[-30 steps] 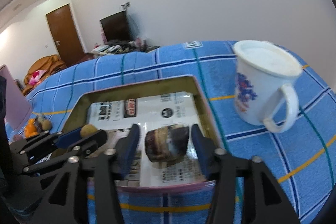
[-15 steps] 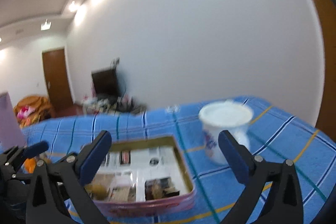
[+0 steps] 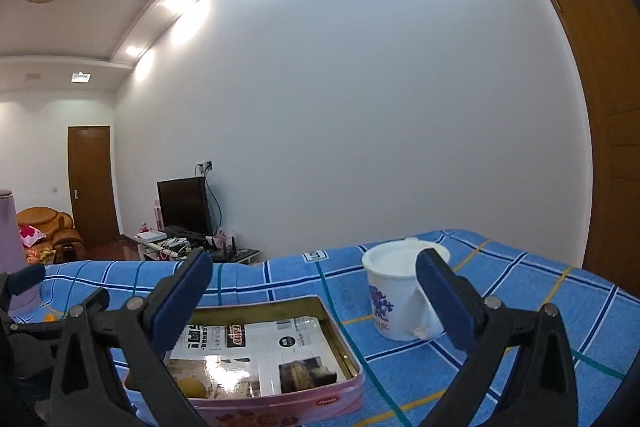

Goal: Organize fruits
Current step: 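Withdraw both tools from the tin back toward the fruit pile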

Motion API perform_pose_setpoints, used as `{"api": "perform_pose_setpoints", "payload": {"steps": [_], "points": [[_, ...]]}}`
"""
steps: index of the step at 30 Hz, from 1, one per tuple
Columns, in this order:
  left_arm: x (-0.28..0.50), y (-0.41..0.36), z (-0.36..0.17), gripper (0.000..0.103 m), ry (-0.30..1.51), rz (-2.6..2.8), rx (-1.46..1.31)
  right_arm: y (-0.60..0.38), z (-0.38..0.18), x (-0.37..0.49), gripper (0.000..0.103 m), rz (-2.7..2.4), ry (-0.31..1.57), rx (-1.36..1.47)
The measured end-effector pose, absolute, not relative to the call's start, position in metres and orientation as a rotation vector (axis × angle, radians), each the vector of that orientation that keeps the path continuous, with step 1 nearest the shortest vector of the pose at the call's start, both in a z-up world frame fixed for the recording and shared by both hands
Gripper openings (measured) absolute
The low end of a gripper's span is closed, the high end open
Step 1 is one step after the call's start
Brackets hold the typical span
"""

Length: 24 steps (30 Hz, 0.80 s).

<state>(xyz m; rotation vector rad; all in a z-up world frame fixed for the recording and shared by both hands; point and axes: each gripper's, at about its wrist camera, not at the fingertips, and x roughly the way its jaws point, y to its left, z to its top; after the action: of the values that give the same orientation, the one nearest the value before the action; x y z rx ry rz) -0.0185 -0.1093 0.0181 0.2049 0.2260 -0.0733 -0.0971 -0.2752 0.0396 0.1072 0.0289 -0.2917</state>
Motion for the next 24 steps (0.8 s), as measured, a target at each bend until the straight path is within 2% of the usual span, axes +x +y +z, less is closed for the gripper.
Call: {"api": "perform_pose_setpoints", "payload": {"steps": [24], "points": [[-0.025, -0.038, 0.011, 0.09, 0.339, -0.125, 0.105, -0.273, 0.032, -0.1, 0.103, -0.371, 0.129, 0.182]]}}
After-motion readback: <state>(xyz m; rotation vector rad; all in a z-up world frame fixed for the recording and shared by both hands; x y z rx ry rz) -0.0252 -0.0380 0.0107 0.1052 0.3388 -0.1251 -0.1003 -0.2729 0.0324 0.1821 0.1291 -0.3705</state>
